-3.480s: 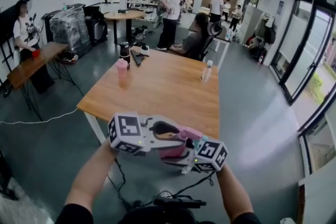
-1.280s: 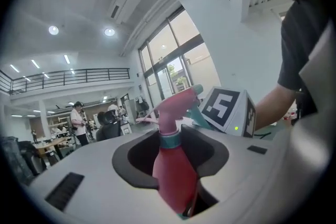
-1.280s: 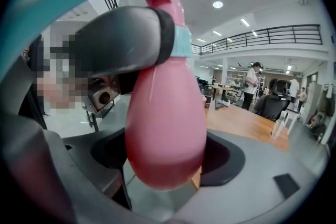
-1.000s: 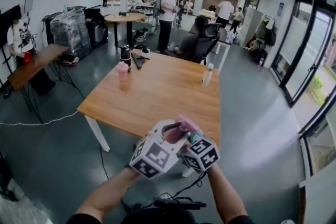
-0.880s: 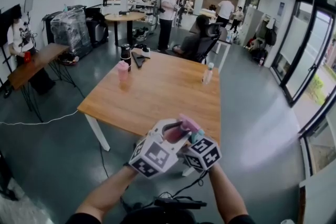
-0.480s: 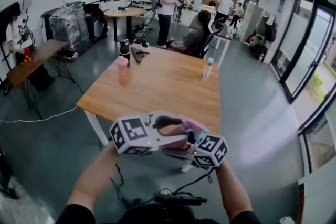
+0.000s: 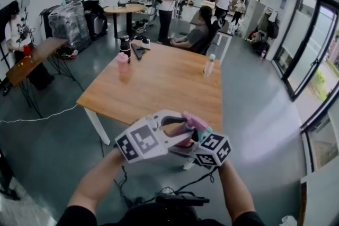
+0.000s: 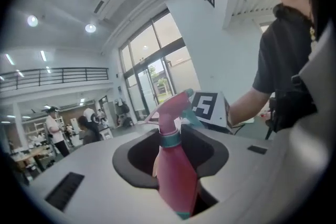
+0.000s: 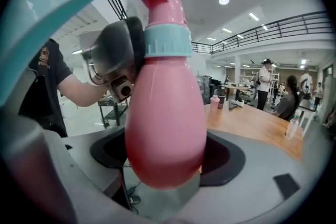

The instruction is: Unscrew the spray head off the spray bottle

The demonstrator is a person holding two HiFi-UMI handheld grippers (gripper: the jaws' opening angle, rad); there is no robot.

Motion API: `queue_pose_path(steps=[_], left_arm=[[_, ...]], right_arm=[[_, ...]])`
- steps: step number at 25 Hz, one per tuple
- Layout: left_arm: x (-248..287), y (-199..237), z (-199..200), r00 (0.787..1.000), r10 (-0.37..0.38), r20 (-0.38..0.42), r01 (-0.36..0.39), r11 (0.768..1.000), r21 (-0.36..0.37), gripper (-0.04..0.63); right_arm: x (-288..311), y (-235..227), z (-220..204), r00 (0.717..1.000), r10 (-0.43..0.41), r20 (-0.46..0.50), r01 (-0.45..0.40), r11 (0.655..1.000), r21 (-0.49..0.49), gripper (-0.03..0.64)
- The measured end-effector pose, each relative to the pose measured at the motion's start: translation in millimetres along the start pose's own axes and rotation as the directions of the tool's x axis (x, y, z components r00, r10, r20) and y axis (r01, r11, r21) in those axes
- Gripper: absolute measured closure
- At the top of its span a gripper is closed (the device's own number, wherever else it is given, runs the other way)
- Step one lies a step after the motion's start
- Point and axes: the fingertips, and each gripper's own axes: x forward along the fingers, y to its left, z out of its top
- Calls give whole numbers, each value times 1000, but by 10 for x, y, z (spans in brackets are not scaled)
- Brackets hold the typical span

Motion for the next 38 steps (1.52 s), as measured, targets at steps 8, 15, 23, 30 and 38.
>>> queue_pose_path(steps=[8,15,23,30,38], left_arm=[[105,189,-31,958,282,-44,-282,959,16,456],[35,-6,5,999,16,35,-13,996,-91,405],[-128,-152,50,940,-323,107,334,935,-119,405],[-136,-265,133,901,-417,120,428,900,-86,423],[-53,-156,52,952,-294,82,300,951,-76,462]], right_arm=[[30,-273,63,990,-141,14,140,989,56,221],[-12,-79,80,999,14,41,-15,999,41,221],[-85,330,77,974,226,28,-224,973,-64,221],[-145,481,57,957,289,8,-287,952,-105,221],[-65,253,-3,986,165,-1,-165,983,-79,221]])
